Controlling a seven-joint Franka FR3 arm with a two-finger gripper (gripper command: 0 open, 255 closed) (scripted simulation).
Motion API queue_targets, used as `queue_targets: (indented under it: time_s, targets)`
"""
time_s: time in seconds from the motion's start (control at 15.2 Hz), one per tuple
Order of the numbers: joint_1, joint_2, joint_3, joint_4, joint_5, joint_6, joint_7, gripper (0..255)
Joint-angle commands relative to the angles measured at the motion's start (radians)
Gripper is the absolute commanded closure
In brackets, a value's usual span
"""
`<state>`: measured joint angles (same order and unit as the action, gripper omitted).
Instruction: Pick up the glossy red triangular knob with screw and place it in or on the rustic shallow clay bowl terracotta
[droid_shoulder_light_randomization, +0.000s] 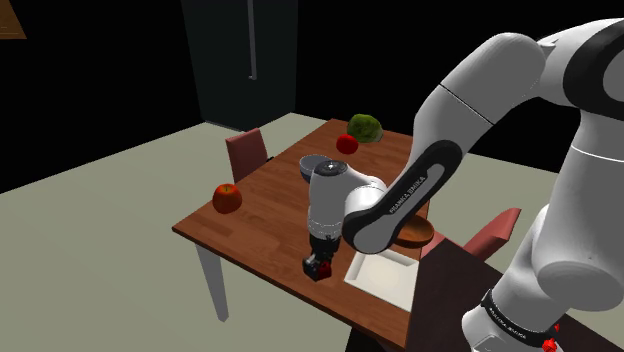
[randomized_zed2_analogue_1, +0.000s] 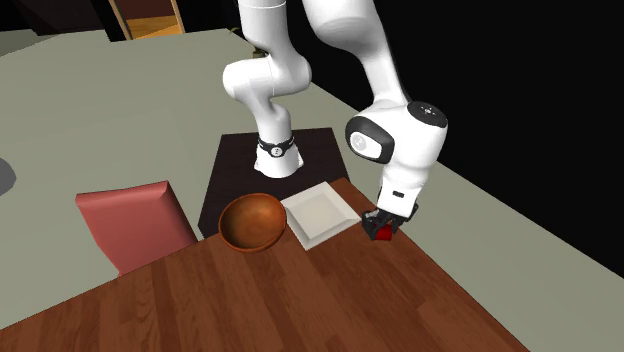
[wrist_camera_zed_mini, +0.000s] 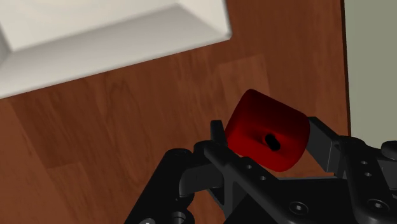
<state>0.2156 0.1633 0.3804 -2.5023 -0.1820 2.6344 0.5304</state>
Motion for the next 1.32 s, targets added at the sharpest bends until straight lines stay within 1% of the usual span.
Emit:
queue_targets:
  time_s: [0.0, 0.59, 1.25]
  targets:
    - [-0.005, -0.028, 0.01, 0.0, 0.026, -0.025, -0.019, 255]
    - [-0.013, -0.152, 0.032, 0.012, 0.13, -0.147, -0.096, 255]
    - [-0.007, -0.269, 0.028, 0.049, 0.203, -0.292, -0.152, 255]
